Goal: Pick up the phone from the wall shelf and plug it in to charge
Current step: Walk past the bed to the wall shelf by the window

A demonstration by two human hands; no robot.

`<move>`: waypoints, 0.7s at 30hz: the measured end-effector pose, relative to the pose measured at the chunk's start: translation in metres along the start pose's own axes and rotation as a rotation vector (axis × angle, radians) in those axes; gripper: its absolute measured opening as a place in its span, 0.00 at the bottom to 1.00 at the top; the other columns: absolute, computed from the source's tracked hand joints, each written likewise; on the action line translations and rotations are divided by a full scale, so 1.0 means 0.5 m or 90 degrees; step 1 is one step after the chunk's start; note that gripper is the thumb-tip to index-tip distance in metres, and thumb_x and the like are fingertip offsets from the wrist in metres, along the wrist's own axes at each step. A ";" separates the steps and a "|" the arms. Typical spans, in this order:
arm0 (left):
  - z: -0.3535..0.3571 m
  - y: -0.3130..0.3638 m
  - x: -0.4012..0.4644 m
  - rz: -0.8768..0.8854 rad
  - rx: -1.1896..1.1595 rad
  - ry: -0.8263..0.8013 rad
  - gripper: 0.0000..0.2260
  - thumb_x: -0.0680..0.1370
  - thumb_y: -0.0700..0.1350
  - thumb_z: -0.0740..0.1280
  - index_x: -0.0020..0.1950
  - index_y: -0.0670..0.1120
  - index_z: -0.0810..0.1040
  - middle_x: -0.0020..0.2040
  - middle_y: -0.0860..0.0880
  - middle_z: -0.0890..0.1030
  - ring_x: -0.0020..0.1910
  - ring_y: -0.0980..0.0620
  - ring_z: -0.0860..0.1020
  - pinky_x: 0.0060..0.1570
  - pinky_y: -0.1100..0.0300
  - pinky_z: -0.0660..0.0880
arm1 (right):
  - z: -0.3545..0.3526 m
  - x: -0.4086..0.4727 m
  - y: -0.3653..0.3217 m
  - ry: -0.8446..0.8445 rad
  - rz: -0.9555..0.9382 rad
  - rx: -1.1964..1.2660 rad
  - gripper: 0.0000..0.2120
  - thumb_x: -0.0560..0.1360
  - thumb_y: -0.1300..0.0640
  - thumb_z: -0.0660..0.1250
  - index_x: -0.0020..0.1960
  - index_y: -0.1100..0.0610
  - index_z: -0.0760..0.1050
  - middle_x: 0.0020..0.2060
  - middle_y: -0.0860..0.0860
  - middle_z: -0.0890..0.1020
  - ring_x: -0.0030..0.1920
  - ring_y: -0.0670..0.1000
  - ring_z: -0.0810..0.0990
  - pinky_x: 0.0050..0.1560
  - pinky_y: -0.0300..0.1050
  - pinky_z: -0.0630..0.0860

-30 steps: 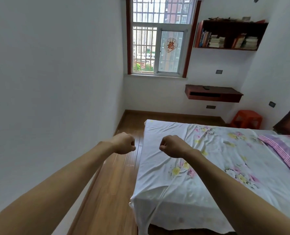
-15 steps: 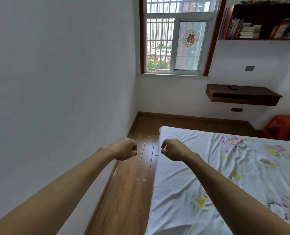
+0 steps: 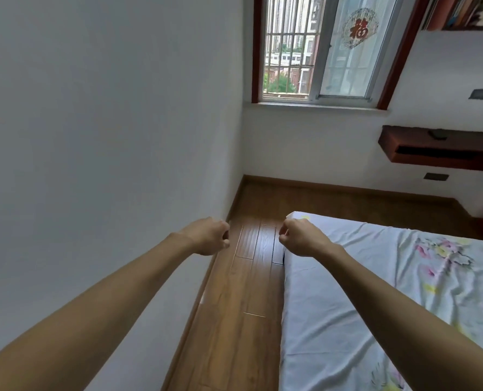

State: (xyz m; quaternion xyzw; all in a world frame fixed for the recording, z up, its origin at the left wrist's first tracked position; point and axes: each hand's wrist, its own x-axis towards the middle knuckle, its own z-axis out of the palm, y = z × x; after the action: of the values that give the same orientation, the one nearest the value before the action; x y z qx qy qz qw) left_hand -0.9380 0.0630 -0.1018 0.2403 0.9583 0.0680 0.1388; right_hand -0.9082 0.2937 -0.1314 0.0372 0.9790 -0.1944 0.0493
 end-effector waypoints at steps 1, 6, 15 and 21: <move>-0.008 -0.020 0.040 0.009 0.002 -0.005 0.11 0.81 0.47 0.62 0.56 0.42 0.80 0.52 0.44 0.82 0.50 0.48 0.80 0.44 0.59 0.73 | 0.002 0.039 -0.001 0.003 0.013 0.003 0.14 0.75 0.58 0.62 0.48 0.66 0.82 0.45 0.61 0.86 0.47 0.62 0.84 0.49 0.57 0.83; -0.084 -0.108 0.231 0.064 0.034 -0.037 0.11 0.81 0.46 0.62 0.51 0.40 0.81 0.49 0.42 0.83 0.47 0.44 0.81 0.48 0.52 0.79 | -0.005 0.221 -0.018 0.010 0.094 0.031 0.14 0.73 0.59 0.61 0.45 0.66 0.83 0.42 0.61 0.86 0.45 0.61 0.84 0.45 0.54 0.82; -0.193 -0.157 0.565 0.180 0.043 -0.012 0.10 0.80 0.46 0.63 0.50 0.43 0.81 0.47 0.46 0.82 0.45 0.46 0.81 0.48 0.51 0.81 | -0.089 0.462 -0.018 0.078 0.177 0.068 0.13 0.79 0.58 0.62 0.54 0.63 0.81 0.51 0.59 0.85 0.50 0.58 0.83 0.52 0.53 0.81; -0.212 -0.153 0.820 0.226 0.103 -0.020 0.08 0.79 0.44 0.62 0.42 0.45 0.77 0.45 0.47 0.81 0.40 0.50 0.76 0.32 0.61 0.68 | -0.112 0.682 0.087 0.068 0.210 0.061 0.12 0.78 0.59 0.62 0.55 0.61 0.82 0.52 0.58 0.86 0.51 0.57 0.83 0.53 0.52 0.81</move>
State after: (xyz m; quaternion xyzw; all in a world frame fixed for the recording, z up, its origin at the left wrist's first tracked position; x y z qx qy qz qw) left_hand -1.3504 0.1861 -0.1117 0.4167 0.9011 0.0103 0.1194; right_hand -1.2471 0.3737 -0.1341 0.2099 0.9504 -0.2279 0.0268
